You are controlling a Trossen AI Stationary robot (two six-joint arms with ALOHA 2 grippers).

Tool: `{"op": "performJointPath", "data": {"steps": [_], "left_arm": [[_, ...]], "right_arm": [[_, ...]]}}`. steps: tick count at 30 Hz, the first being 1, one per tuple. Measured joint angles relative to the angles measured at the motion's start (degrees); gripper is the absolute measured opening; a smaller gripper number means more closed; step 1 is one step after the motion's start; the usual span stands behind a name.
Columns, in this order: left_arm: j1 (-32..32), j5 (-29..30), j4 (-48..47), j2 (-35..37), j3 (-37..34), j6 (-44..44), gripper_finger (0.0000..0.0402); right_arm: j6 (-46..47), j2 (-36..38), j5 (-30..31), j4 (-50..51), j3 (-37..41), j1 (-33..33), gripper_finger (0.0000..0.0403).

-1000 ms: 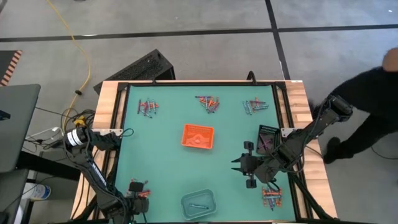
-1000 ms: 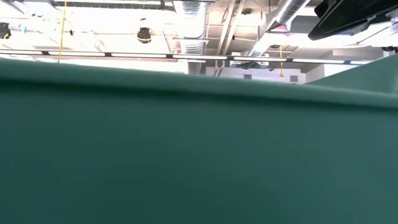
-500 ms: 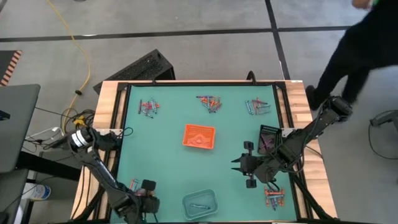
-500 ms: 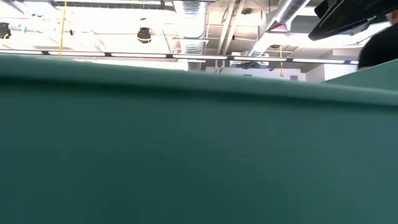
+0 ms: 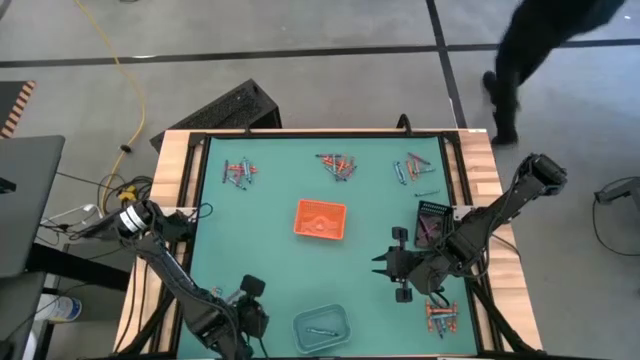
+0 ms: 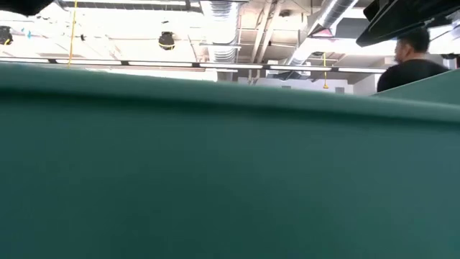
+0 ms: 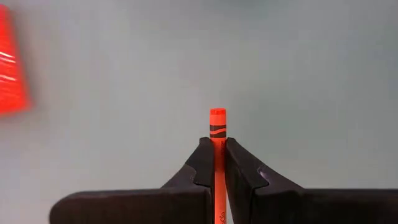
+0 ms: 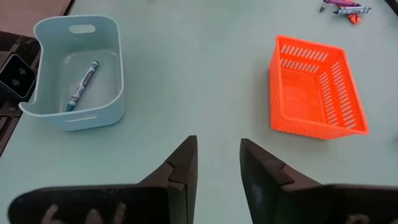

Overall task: Sort crayons
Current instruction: Put the orange crayon into the orange bin

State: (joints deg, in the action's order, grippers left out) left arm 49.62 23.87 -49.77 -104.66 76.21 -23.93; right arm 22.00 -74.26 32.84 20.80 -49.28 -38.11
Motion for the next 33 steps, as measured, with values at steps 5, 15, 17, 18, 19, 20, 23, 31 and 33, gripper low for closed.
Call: {"op": "performJointPath", "data": {"steps": [5, 15, 17, 18, 19, 20, 23, 31, 33], "left_arm": [[-5.7, 5.07, -1.43, 1.63, 2.05, 11.29, 0.0], [-25.8, 5.89, 3.81, 8.76, 2.06, 32.48, 0.0], [-30.07, 4.74, 5.63, 9.22, 2.07, 36.25, 0.0], [-32.18, 4.01, 6.97, 9.22, 2.07, 38.08, 0.0], [-34.11, 2.72, 8.01, 9.18, 2.06, 40.01, 0.0], [-35.96, 1.28, 8.73, 9.05, 2.03, 41.9, 0.0], [-40.65, -4.06, 15.02, 9.03, 0.54, 46.17, 0.0], [-48.03, -17.63, 26.96, 8.94, -1.54, 52.44, 0.0], [-49.28, -22.07, 29.25, 8.94, -2.16, 52.6, 0.0]], "right_arm": [[0.0, 0.0, 0.0, -0.02, 0.0, 0.0, 0.0114], [0.02, 0.02, 0.0, -0.07, 0.0, 0.0, 0.0114], [0.02, 0.02, 0.0, -0.07, 0.0, 0.0, 0.0114], [0.02, 0.02, 0.0, -0.07, 0.0, 0.0, 0.0114], [0.02, 0.02, 0.0, -0.09, 0.0, 0.0, 0.0114], [0.02, 0.02, 0.0, -0.07, 0.0, 0.0, 0.0114], [0.02, 0.02, 0.0, -0.09, 0.0, 0.0, 0.0114], [0.02, 0.02, 0.0, -0.09, 0.0, 0.0, 0.0114], [0.02, 0.02, 0.0, -0.09, 0.0, 0.0, 0.0114]]}}
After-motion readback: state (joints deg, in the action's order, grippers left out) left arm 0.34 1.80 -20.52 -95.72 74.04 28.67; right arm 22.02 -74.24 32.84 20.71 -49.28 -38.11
